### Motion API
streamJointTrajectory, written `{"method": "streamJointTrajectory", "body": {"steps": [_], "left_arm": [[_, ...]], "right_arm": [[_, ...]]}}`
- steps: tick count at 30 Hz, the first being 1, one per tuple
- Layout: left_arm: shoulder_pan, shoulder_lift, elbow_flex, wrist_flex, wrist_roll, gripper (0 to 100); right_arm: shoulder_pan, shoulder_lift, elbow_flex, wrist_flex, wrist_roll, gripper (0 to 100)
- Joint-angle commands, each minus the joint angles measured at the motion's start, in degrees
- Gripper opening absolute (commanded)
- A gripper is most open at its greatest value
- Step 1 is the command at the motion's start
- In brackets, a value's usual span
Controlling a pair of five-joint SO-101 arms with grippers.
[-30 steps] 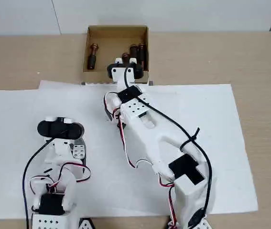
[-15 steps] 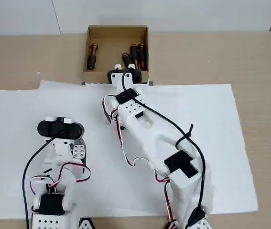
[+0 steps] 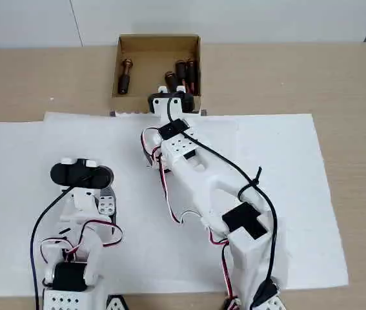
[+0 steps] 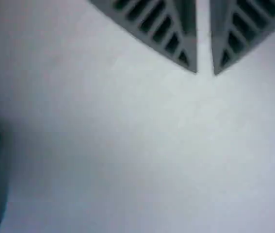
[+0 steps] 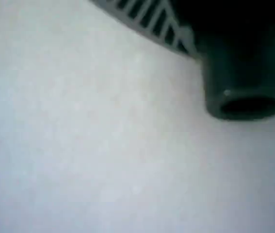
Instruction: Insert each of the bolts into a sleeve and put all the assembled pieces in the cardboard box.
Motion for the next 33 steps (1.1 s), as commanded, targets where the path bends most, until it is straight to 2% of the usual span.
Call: {"method": "streamJointTrajectory", "body": {"steps": [1,9,18,21,25,33], "left_arm": [[-0.4,-0.6,-0.4,0.1,0.0,1],[0.2,-0.6,-0.5,0.1,-1.1,1],[0.0,-0.6,-0.5,0.1,-1.1,1],[-0.3,-0.6,-0.5,0.1,-1.1,1],[-0.9,-0.6,-0.9,0.1,-1.6,1],[-8.5,-0.5,-11.8,0.2,-10.0,1]], "right_arm": [[-0.4,-1.9,-5.3,1.9,0.0,0.2],[-0.3,-10.6,-13.1,12.7,2.0,0.2],[1.8,-29.0,-13.6,25.2,5.9,0.2],[6.5,-34.9,-13.4,29.2,5.9,0.2],[16.0,-43.2,-9.1,29.4,8.2,0.2],[26.1,-60.6,14.2,27.8,10.5,0.3]]}}
